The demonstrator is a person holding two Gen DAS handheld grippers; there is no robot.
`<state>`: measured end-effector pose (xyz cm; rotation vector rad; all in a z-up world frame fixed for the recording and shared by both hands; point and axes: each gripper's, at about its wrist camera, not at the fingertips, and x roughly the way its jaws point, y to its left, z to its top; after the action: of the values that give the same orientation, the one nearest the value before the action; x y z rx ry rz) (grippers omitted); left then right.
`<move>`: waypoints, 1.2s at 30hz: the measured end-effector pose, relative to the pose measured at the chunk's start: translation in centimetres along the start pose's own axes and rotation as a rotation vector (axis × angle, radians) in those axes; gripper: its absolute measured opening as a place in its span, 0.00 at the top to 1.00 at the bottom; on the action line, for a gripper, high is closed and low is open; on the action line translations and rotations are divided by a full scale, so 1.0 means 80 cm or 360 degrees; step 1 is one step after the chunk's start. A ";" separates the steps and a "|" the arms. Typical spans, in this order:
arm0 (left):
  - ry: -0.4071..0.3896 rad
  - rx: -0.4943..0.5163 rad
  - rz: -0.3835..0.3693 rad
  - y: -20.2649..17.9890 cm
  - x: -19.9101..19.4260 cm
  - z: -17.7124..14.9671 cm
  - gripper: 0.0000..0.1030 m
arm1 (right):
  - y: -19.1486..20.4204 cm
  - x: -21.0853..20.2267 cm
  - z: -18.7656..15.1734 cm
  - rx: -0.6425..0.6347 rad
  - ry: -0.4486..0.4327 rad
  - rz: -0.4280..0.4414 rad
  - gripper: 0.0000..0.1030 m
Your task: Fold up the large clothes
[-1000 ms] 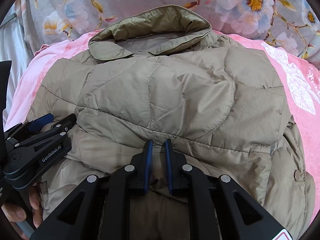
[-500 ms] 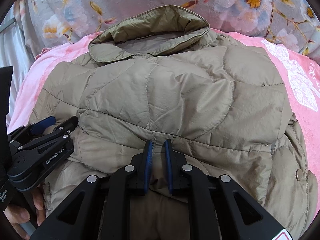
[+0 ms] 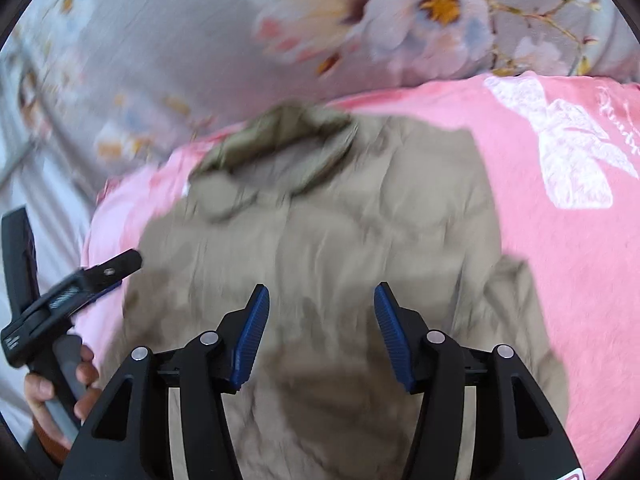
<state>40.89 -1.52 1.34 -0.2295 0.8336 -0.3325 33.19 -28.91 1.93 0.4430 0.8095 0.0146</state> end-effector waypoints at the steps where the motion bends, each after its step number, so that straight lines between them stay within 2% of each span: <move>1: 0.0015 -0.0069 -0.0047 0.001 0.009 0.013 0.09 | 0.000 0.007 0.021 0.0049 -0.0020 0.0037 0.46; 4: 0.0051 -0.0188 -0.0036 0.000 0.052 0.045 0.09 | 0.005 0.034 0.057 0.0096 -0.0050 0.0046 0.46; 7: 0.0166 -0.0266 -0.0016 0.003 0.105 0.058 0.09 | 0.015 0.083 0.080 0.0064 -0.0017 0.0008 0.46; 9: 0.0196 -0.0341 -0.0026 0.009 0.129 0.057 0.11 | 0.013 0.111 0.084 0.0069 0.0018 0.0002 0.46; 10: 0.0188 -0.0362 -0.0020 0.010 0.138 0.058 0.20 | 0.011 0.121 0.083 0.0071 0.0030 -0.0006 0.49; 11: 0.0170 -0.0359 -0.0021 0.010 0.141 0.058 0.28 | 0.010 0.129 0.084 0.0074 0.0040 0.0001 0.59; 12: 0.0169 -0.0338 -0.0029 0.008 0.145 0.060 0.48 | 0.010 0.137 0.084 0.0070 0.0049 0.0029 0.84; 13: 0.0195 -0.0299 -0.0050 0.004 0.152 0.061 0.75 | 0.011 0.139 0.084 0.0053 0.0057 0.0052 0.98; 14: 0.0218 -0.0276 -0.0065 0.002 0.155 0.061 0.86 | 0.012 0.138 0.086 0.0039 0.0048 0.0078 0.98; 16: 0.0166 -0.0220 -0.0093 0.000 0.148 0.058 0.91 | 0.013 0.123 0.086 0.0006 -0.0047 0.0131 0.99; 19: 0.0114 -0.0157 -0.0107 0.006 0.135 0.047 0.95 | 0.002 0.112 0.083 0.0008 -0.0096 0.0138 0.99; 24: 0.0158 -0.0073 -0.0047 0.016 0.159 0.024 0.96 | -0.022 0.152 0.065 -0.0008 0.0085 -0.0025 1.00; 31: 0.0123 -0.0051 -0.0030 0.019 0.171 0.014 0.95 | -0.027 0.170 0.055 -0.0003 0.0131 -0.0032 1.00; 34: 0.0103 -0.0027 -0.0026 0.019 0.151 0.016 0.90 | -0.033 0.157 0.056 0.0042 0.0142 -0.0015 1.00; 36: 0.0055 0.0029 -0.0007 0.022 0.114 0.020 0.88 | -0.035 0.126 0.055 0.0035 0.0101 -0.0055 0.98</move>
<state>48.17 -3.25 -4.43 -0.2090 0.8642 -0.3490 42.86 -31.30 -3.57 0.4509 0.8803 -0.0121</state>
